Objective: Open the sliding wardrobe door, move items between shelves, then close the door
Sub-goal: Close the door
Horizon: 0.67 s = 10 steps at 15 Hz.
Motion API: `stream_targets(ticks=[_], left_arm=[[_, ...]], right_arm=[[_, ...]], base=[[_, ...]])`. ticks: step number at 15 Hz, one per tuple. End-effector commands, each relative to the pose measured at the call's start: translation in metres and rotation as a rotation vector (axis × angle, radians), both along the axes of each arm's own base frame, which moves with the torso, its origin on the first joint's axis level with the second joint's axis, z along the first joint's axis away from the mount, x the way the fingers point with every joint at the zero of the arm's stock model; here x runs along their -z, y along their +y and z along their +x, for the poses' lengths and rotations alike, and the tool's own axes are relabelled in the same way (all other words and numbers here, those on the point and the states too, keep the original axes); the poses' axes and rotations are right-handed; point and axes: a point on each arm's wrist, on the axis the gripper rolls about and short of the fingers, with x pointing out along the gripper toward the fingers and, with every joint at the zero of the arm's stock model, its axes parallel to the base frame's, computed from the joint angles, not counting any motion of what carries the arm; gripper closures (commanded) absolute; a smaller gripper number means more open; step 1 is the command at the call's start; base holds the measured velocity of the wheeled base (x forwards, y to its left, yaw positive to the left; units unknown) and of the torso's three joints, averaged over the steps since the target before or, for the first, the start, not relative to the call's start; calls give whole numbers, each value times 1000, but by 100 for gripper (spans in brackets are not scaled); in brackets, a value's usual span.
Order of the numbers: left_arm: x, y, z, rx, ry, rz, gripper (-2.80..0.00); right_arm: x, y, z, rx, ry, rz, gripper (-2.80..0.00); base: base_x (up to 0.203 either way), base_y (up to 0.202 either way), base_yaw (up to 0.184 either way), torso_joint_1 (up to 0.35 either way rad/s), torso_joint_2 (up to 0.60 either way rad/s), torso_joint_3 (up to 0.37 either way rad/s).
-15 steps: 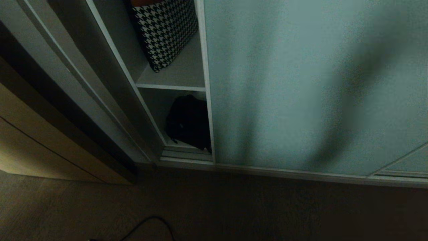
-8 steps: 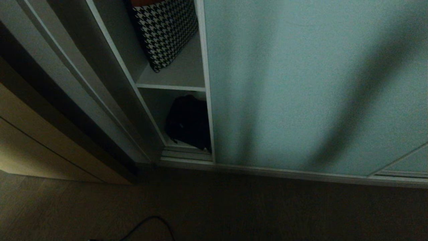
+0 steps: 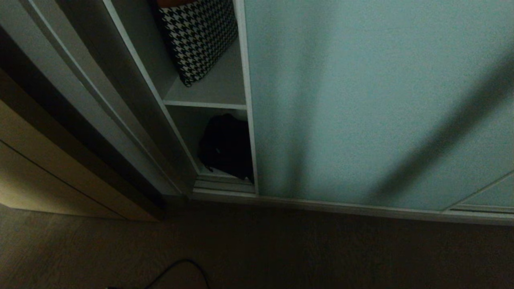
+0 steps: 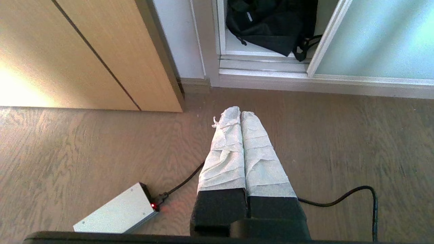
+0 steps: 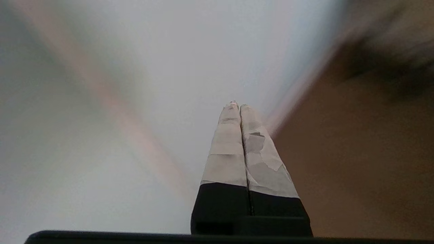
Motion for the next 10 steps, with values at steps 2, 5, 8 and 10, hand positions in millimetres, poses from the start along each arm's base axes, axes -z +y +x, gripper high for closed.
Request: stream_targets(ticks=[2,5,8,10], left_arm=[[0,0,0,0,0,0,0],[0,0,0,0,0,0,0],[0,0,0,0,2,0,0],[0,0,0,0,2,0,0]], right_arm=[[16,-34,3,-238,-54,115,0],[22,-43,-9,-407,-94,178,0],[28,-48,-13,-593,-135,254,0],[33,-53,-8,-631,-137,269,0]], base=[[0,0,0,0,0,0],[0,0,0,0,0,0],[0,0,0,0,0,0],[0,0,0,0,0,0]])
